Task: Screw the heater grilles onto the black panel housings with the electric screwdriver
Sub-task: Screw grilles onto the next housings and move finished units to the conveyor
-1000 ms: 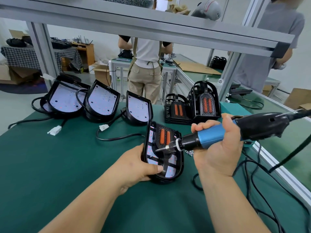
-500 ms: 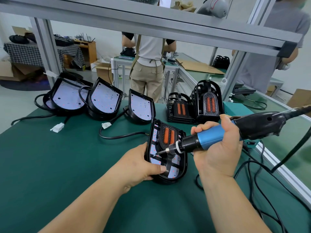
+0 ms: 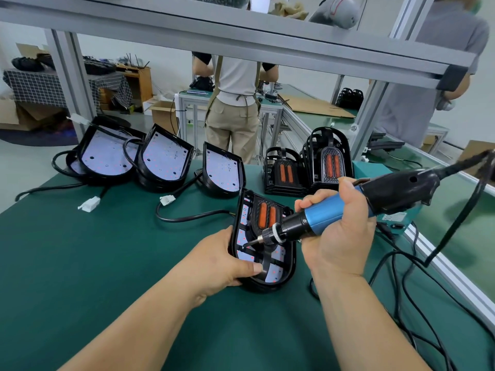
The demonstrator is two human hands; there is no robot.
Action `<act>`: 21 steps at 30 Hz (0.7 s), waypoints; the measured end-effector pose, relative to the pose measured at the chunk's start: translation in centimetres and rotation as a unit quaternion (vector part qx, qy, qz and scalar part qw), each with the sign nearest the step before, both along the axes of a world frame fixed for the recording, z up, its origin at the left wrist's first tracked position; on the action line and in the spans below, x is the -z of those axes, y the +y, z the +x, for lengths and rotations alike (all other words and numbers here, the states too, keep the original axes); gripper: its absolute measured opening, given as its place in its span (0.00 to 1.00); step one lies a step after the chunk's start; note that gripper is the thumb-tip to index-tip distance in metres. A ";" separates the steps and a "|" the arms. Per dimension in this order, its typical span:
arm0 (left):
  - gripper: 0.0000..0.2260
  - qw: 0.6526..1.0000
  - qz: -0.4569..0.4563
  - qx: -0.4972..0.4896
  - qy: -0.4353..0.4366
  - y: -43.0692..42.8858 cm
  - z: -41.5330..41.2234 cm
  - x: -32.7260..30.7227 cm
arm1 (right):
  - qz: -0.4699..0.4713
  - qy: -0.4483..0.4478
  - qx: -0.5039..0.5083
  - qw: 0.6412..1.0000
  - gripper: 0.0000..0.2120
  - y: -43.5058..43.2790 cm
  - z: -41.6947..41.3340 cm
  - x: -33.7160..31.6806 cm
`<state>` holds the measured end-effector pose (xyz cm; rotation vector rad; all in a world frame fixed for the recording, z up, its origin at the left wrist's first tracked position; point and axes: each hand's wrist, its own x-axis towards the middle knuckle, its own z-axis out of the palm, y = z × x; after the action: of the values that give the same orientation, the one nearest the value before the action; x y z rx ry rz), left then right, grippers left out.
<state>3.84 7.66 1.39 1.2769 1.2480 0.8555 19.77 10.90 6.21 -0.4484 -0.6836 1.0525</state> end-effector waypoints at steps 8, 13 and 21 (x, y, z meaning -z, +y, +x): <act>0.23 1.000 -0.007 -0.004 -0.003 0.4 0.0 0.1 | 0.040 -0.069 0.020 0.997 0.05 0.0 -1.1 -1.1; 0.21 1.000 -0.006 -0.002 -0.005 0.3 0.0 0.2 | 0.049 -0.079 0.026 0.995 0.08 -0.3 -1.2 -1.3; 0.21 1.000 -0.007 -0.007 -0.001 0.3 0.0 0.1 | 0.045 -0.095 0.038 0.994 0.08 -0.4 -1.2 -1.3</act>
<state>3.87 7.99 1.27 1.2560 1.2613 0.8566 18.58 10.53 7.52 -0.4961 -0.8724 0.9116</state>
